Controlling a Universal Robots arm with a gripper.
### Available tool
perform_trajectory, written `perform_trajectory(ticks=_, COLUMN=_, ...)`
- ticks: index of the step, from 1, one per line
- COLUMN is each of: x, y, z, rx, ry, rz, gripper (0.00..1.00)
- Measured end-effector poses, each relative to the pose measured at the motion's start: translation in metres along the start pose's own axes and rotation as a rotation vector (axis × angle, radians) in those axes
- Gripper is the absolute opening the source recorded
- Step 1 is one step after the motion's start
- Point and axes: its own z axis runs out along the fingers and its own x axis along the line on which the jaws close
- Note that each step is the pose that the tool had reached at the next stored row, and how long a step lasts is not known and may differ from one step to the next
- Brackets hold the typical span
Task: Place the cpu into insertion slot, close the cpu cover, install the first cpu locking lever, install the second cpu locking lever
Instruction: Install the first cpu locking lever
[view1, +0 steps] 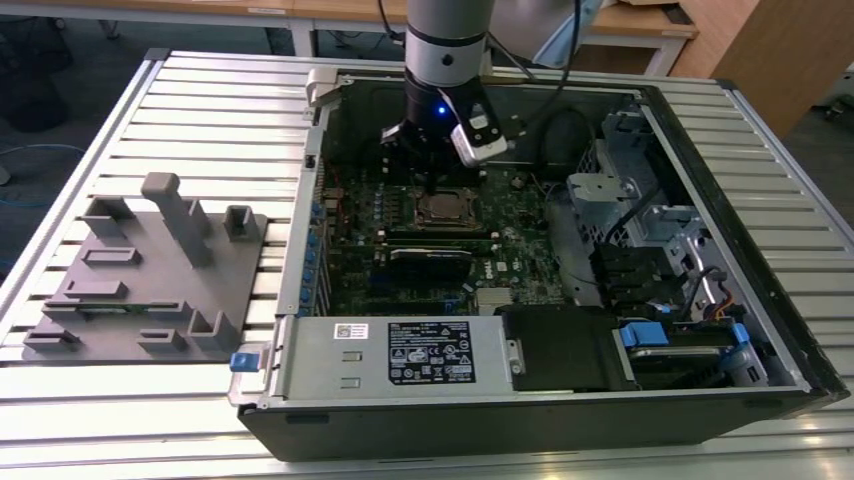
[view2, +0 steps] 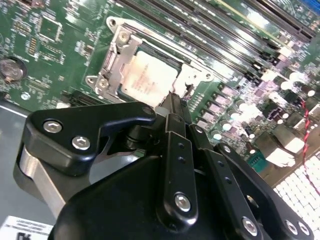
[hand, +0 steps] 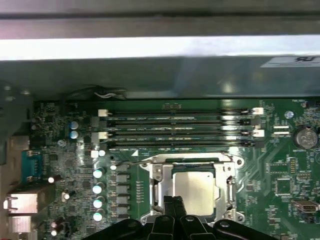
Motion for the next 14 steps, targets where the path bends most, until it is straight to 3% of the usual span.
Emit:
perform_trajectory(ticks=6, x=0.0099, y=-0.0003, z=0.0000, rx=-0.0001, ry=-0.0019, rz=0.000, gripper=0.11)
perform_trajectory(ticks=14, x=0.0105, y=-0.0004, z=-0.0017, rx=0.0000, ry=-0.0020, rz=0.000, gripper=0.11)
